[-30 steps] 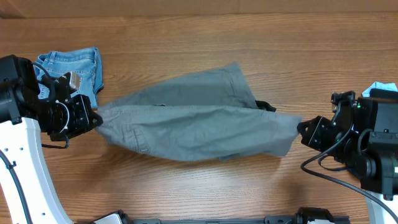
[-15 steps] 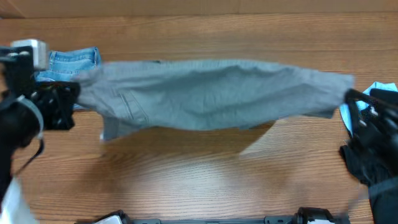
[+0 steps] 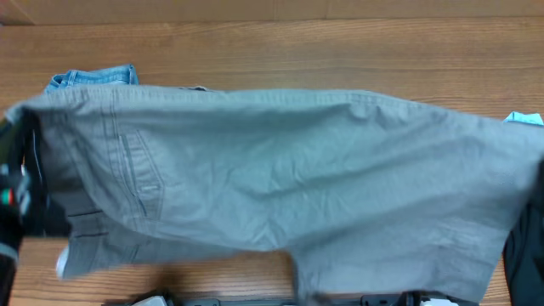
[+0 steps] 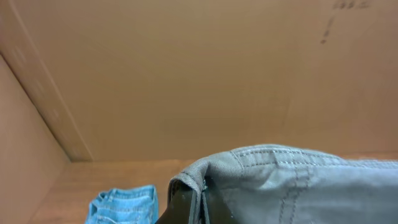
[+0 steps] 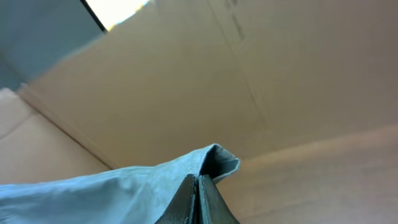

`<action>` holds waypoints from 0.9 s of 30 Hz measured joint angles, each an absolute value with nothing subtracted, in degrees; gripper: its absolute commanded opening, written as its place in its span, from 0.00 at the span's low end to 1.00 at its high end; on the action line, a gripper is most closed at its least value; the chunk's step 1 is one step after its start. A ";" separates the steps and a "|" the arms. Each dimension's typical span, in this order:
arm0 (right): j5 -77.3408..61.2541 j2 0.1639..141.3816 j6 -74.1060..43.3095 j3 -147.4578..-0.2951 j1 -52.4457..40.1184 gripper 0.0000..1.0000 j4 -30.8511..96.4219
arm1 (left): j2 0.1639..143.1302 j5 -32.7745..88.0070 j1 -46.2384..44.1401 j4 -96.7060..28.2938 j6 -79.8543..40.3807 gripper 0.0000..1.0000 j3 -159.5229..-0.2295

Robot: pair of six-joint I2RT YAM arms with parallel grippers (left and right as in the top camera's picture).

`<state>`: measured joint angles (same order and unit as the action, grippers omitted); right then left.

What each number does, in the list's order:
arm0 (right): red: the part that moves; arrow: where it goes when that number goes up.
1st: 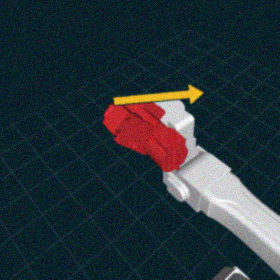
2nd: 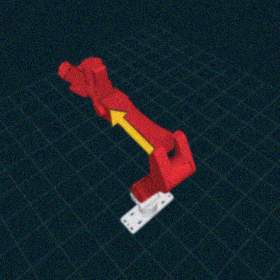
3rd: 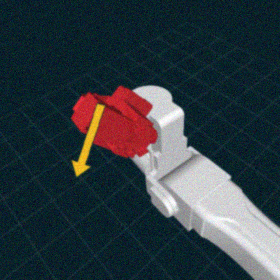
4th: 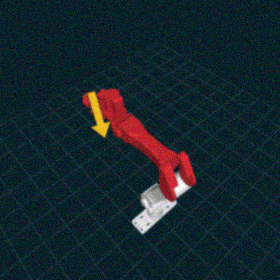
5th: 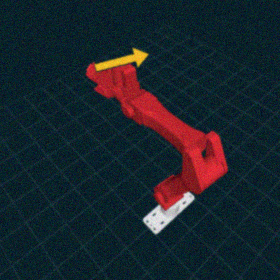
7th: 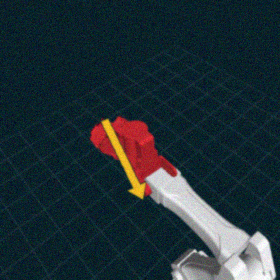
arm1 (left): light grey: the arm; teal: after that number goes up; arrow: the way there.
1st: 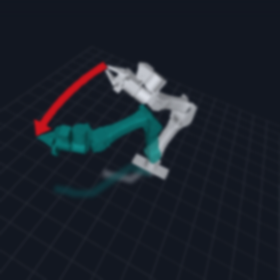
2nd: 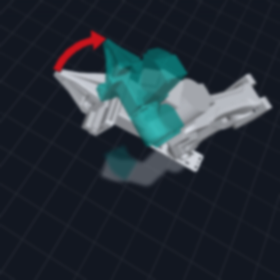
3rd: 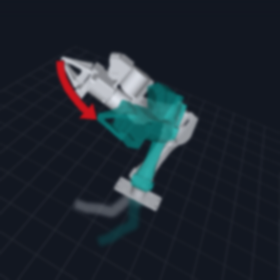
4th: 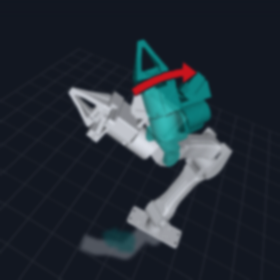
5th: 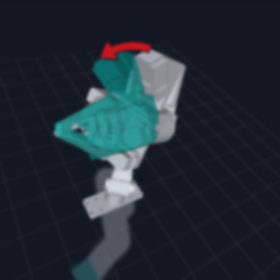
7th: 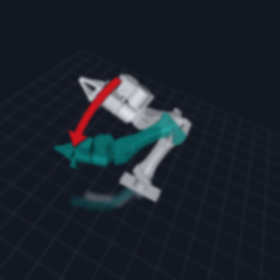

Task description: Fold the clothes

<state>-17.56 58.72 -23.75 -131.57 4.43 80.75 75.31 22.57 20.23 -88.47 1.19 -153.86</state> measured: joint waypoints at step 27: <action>-21.65 108.40 -13.04 -120.55 12.38 0.72 77.34 | 124.68 28.73 16.16 -79.90 4.82 0.86 -152.27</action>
